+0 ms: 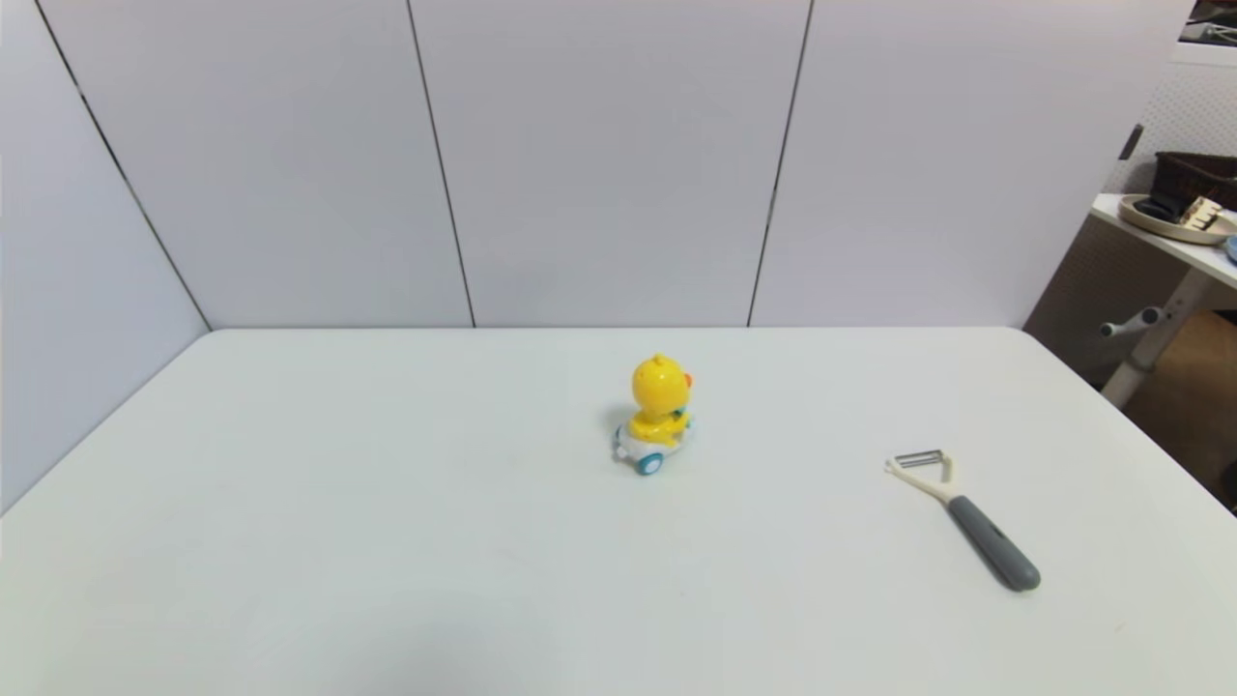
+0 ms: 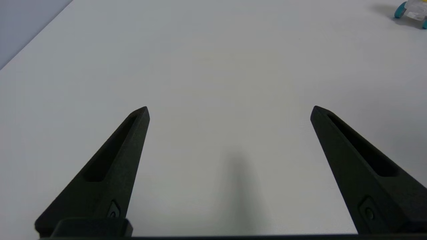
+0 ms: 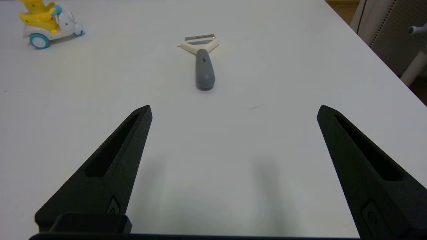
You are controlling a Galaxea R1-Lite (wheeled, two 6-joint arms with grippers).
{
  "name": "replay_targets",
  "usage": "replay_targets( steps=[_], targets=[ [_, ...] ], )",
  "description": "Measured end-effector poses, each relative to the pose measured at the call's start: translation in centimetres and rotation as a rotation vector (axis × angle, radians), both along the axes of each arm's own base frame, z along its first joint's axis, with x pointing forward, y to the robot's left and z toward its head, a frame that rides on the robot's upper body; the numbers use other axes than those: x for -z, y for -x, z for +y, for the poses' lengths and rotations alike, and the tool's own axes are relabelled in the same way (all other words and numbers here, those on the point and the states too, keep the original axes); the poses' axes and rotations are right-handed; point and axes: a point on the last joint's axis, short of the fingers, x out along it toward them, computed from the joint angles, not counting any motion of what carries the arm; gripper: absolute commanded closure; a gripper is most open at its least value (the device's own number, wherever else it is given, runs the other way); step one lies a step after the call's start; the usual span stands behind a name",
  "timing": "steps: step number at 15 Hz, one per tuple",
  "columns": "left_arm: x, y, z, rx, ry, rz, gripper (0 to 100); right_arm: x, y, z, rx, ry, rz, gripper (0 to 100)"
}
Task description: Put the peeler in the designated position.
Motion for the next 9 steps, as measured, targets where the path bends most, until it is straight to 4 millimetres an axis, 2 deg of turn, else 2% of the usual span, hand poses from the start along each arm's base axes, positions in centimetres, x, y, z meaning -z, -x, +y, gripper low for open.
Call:
replay_targets(
  steps=[9],
  targets=[
    [0.00,0.00,0.00,0.001,0.000,0.000,0,0.02,-0.01,0.00,0.001,0.000,0.001,0]
  ],
)
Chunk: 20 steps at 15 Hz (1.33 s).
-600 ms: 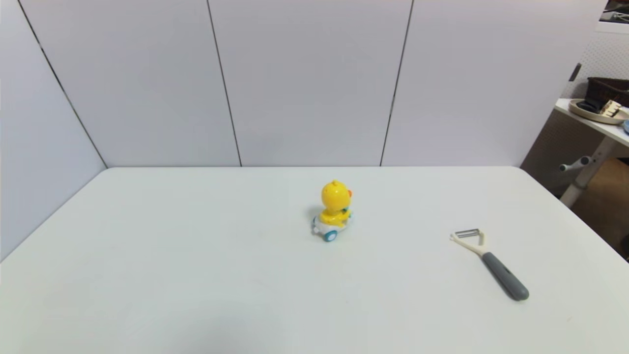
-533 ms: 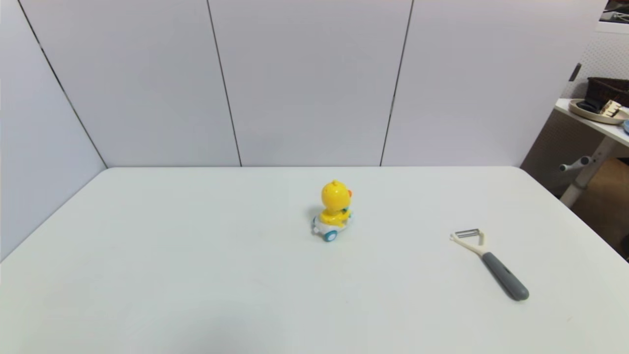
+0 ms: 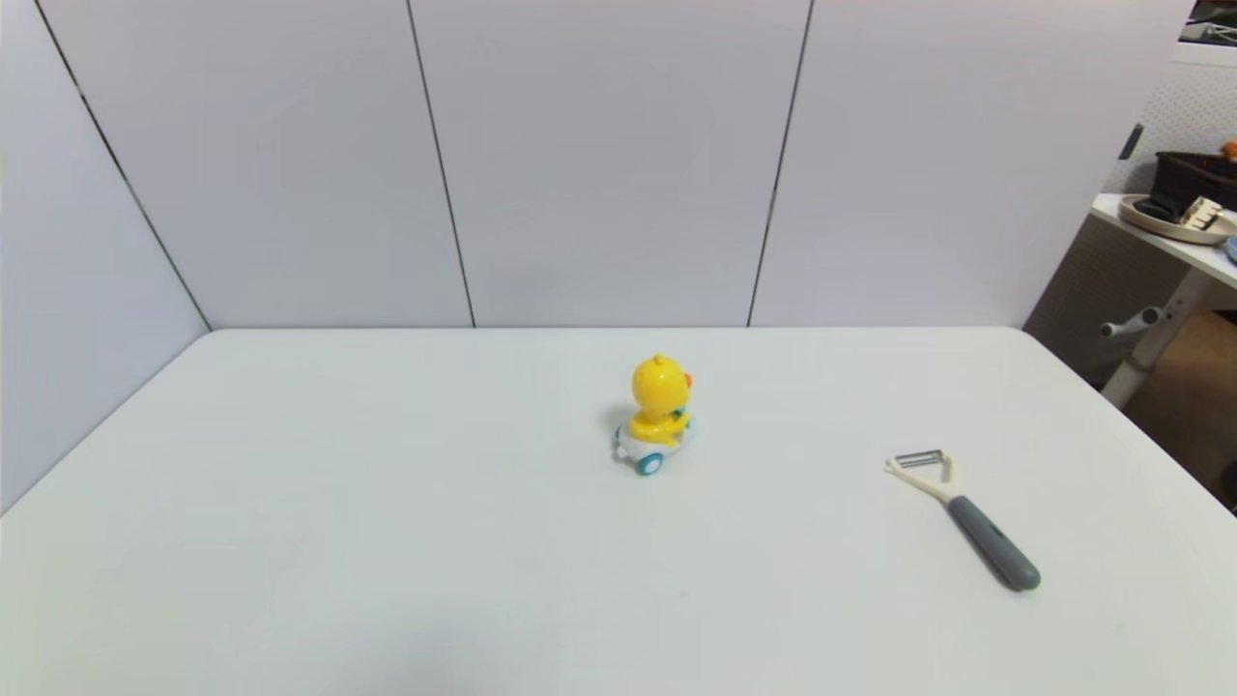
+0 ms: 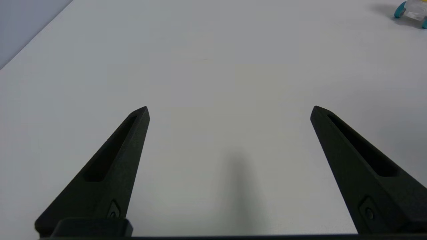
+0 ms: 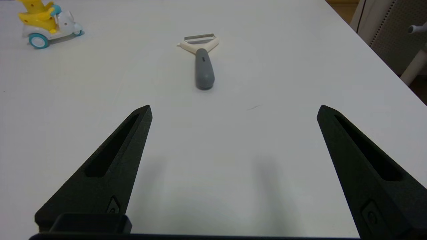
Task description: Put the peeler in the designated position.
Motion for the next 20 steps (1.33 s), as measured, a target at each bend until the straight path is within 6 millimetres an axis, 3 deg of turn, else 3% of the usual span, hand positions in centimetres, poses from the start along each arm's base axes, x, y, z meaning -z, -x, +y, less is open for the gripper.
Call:
replay_targets(
  steps=[2,4,7,11,15,18,20],
  targets=[
    [0.0,0.0,0.0,0.000,0.000,0.000,0,-0.2,-0.1,0.0,0.001,0.004,0.019,0],
    [0.0,0.0,0.0,0.000,0.001,-0.001,0,-1.7,-0.4,0.0,0.001,0.005,0.033,0],
    [0.0,0.0,0.0,-0.001,0.000,0.000,0,-6.6,-0.9,0.0,-0.006,0.006,0.000,0],
    [0.0,0.0,0.0,-0.001,0.001,0.000,0,-15.5,-2.7,0.0,-0.004,0.006,-0.050,0],
    [0.0,0.0,0.0,-0.001,0.001,0.000,0,-22.9,-6.7,0.0,-0.002,0.002,-0.034,0],
    [0.0,0.0,0.0,-0.001,0.001,0.000,0,-25.9,-10.8,0.0,-0.001,0.005,0.009,0],
    [0.0,0.0,0.0,-0.001,0.001,0.000,0,-26.5,-13.9,0.0,-0.001,0.015,0.060,0]
  ],
)
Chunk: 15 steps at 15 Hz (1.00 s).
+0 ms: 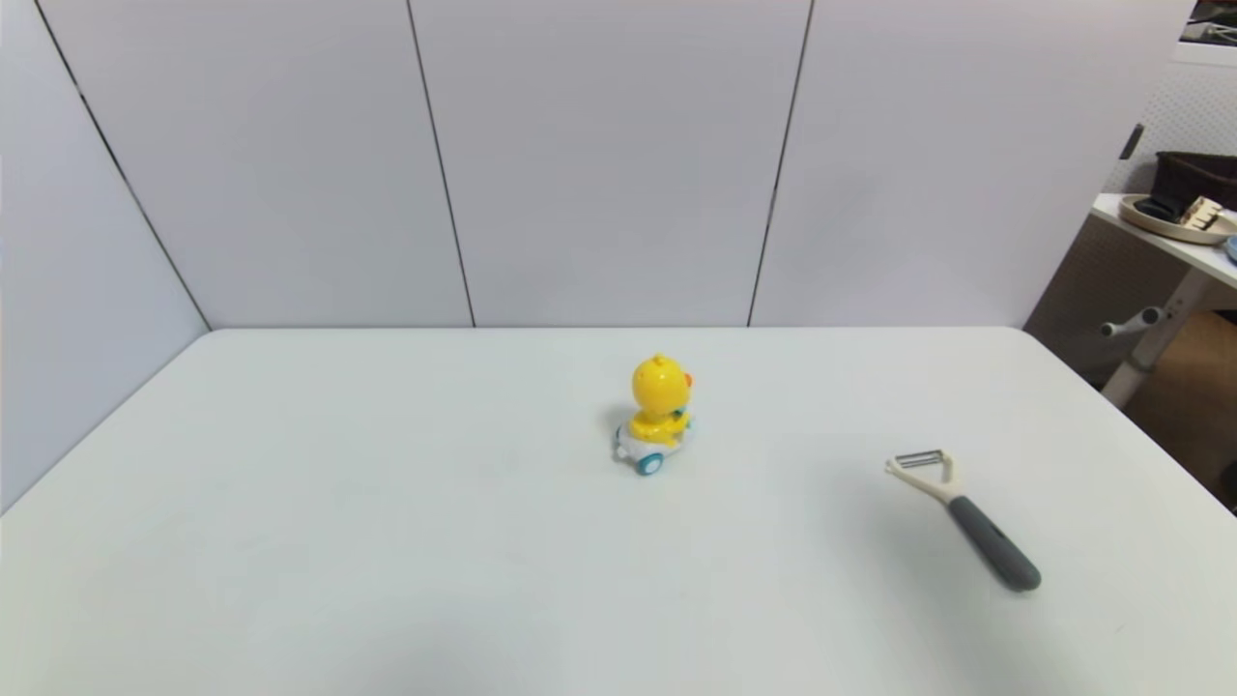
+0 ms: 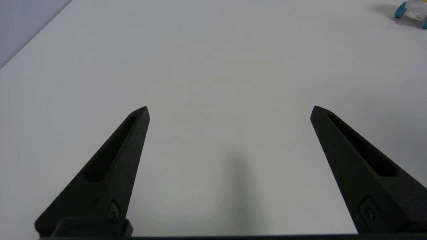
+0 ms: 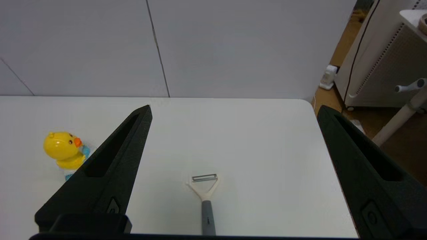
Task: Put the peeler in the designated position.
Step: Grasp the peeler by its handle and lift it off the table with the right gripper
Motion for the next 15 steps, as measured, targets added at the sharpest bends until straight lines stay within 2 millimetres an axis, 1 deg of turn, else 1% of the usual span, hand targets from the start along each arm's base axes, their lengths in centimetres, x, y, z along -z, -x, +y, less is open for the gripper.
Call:
replay_targets(
  steps=[3,6,11,13,15],
  targets=[
    [0.0,0.0,0.0,0.000,0.000,0.000,0,1.1,-4.3,0.0,-0.004,0.024,0.109,0],
    [0.0,0.0,0.0,0.000,0.000,-0.001,0,3.7,-7.2,0.0,-0.007,0.029,0.278,0],
    [0.0,0.0,0.0,0.000,0.000,0.000,0,8.1,-10.2,0.0,-0.013,0.029,0.527,0],
    [0.0,0.0,0.0,0.000,0.000,0.000,0,10.2,-10.8,0.3,-0.027,0.034,0.613,0],
    [0.0,0.0,0.0,0.000,0.000,0.000,0,12.2,-11.0,0.5,-0.059,0.041,0.692,0]
  ],
)
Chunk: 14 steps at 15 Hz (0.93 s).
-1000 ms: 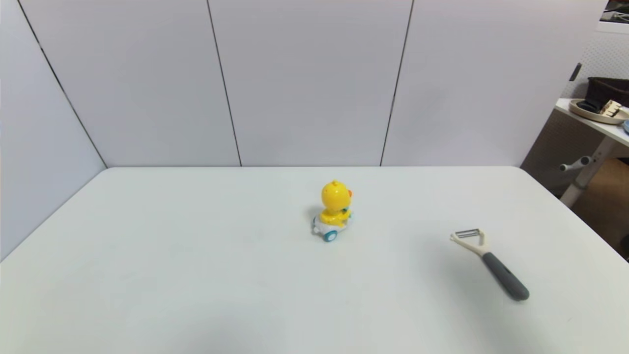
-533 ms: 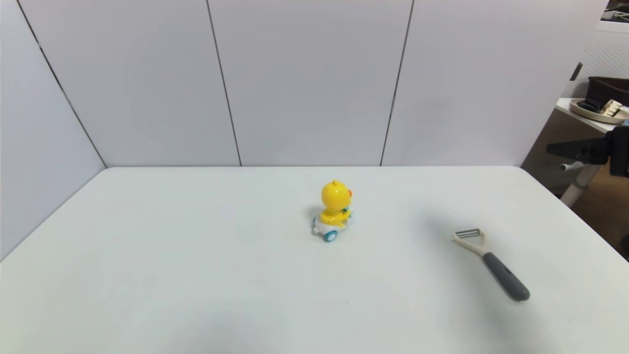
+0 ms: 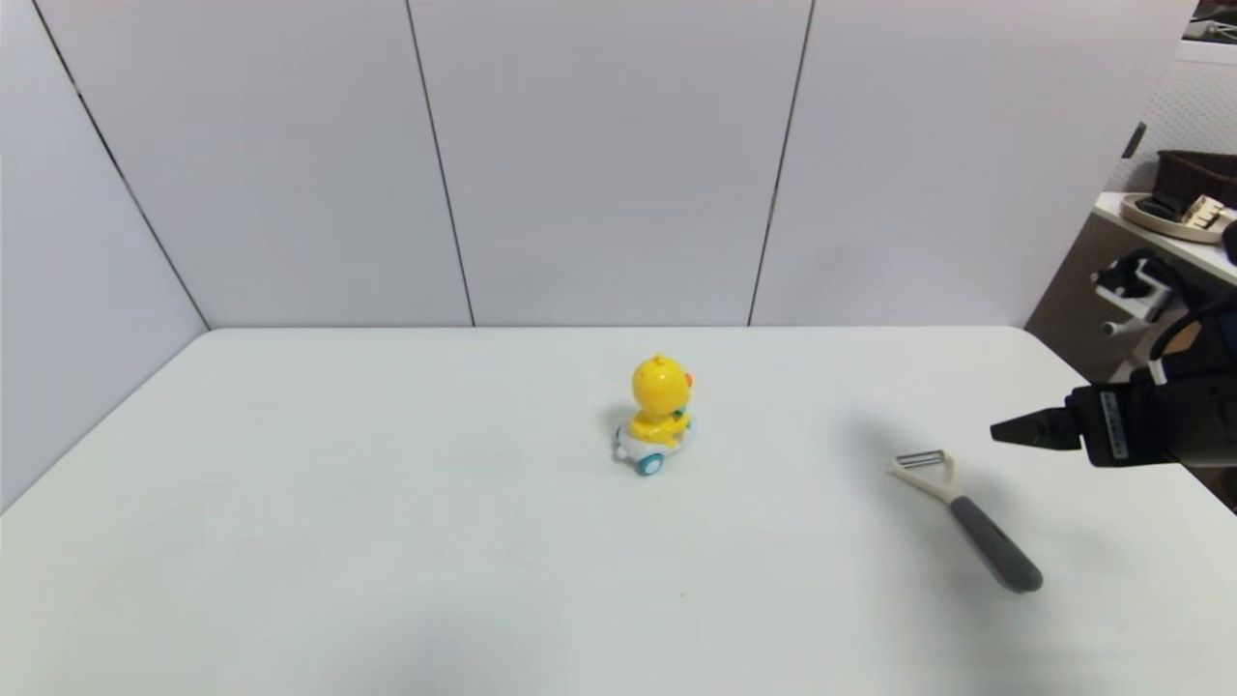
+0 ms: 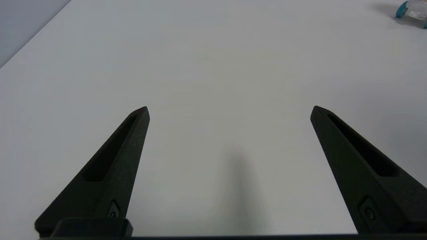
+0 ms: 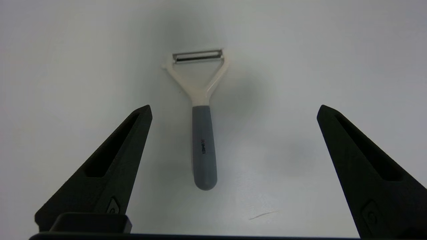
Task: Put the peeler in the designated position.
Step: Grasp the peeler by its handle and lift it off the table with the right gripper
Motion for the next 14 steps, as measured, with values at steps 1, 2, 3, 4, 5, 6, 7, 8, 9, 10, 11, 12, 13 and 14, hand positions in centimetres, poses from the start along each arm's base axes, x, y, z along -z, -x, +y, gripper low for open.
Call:
replay_targets(
  steps=[1,2,3,4,5,6,7,8,9,10,11,12,13,14],
  targets=[
    [0.0,0.0,0.0,0.000,0.000,0.000,0,1.0,0.0,0.1,-0.020,-0.002,0.038,0],
    [0.0,0.0,0.0,0.000,0.000,0.000,0,1.9,0.1,0.2,-0.037,0.006,0.072,0],
    [0.0,0.0,0.0,0.000,0.000,0.000,0,2.6,0.1,0.2,-0.050,0.015,0.103,0],
    [0.0,0.0,0.0,0.000,0.000,0.000,0,3.4,0.2,0.2,-0.059,0.023,0.131,0],
    [0.0,0.0,0.0,0.000,0.000,0.000,0,3.9,0.2,0.2,-0.067,0.028,0.154,0],
    [0.0,0.0,0.0,0.000,0.000,0.000,0,4.4,0.1,0.2,-0.069,0.029,0.174,0],
    [0.0,0.0,0.0,0.000,0.000,0.000,0,4.7,0.0,0.2,-0.070,0.029,0.188,0],
    [0.0,0.0,0.0,0.000,0.001,0.000,0,5.0,-0.1,0.3,-0.073,0.029,0.201,0],
    [0.0,0.0,0.0,0.000,0.000,0.000,0,5.3,-0.3,0.3,-0.076,0.030,0.213,0],
    [0.0,0.0,0.0,0.000,0.000,0.000,0,5.6,-0.5,0.4,-0.079,0.031,0.222,0],
    [0.0,0.0,0.0,0.000,0.000,0.000,0,5.7,-0.7,0.5,-0.082,0.032,0.226,0],
    [0.0,0.0,0.0,0.000,0.000,0.000,0,5.9,-0.8,0.6,-0.089,0.033,0.231,0],
    [0.0,0.0,0.0,0.000,0.000,0.000,0,6.1,-0.9,0.9,-0.098,0.035,0.238,0],
    [0.0,0.0,0.0,0.000,0.000,0.000,0,6.2,-1.0,1.2,-0.109,0.036,0.242,0]
  ],
)
